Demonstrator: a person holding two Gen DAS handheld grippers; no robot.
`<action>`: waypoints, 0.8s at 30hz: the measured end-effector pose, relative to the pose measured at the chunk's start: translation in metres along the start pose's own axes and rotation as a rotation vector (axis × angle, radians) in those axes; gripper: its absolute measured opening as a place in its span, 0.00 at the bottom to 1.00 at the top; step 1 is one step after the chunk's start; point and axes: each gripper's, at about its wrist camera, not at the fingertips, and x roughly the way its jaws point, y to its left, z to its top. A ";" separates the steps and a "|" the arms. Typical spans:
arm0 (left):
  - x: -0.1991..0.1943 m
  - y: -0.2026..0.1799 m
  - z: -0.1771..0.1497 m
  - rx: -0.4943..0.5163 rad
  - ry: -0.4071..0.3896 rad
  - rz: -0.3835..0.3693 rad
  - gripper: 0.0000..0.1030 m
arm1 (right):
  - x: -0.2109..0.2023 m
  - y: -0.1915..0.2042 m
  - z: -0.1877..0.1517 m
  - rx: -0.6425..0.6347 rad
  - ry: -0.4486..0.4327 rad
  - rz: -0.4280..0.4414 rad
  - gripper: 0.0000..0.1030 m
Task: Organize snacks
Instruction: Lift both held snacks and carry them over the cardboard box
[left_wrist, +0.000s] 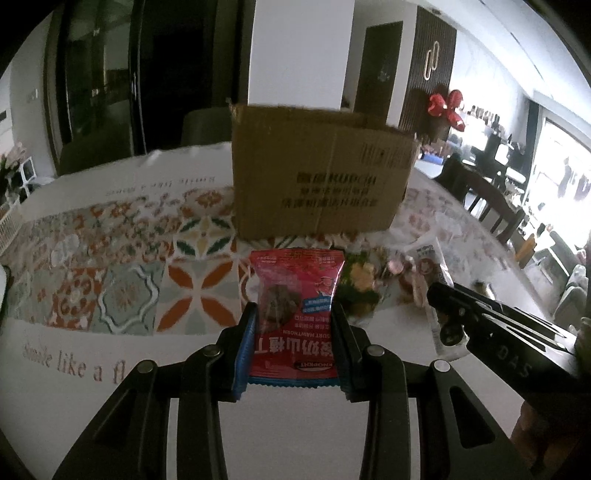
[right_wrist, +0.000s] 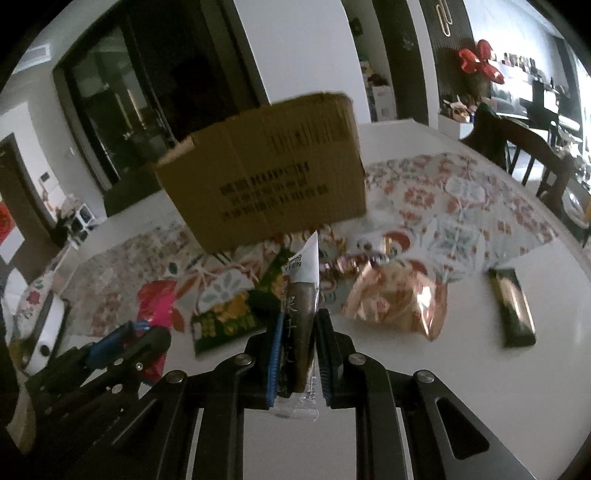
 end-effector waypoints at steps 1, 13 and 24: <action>-0.003 -0.002 0.004 0.005 -0.013 0.001 0.36 | -0.002 0.001 0.002 -0.002 -0.006 0.007 0.18; -0.022 -0.009 0.062 0.031 -0.136 -0.017 0.36 | -0.027 0.005 0.058 -0.045 -0.113 0.070 0.18; -0.025 -0.010 0.115 0.075 -0.222 0.000 0.36 | -0.037 0.019 0.118 -0.115 -0.234 0.094 0.18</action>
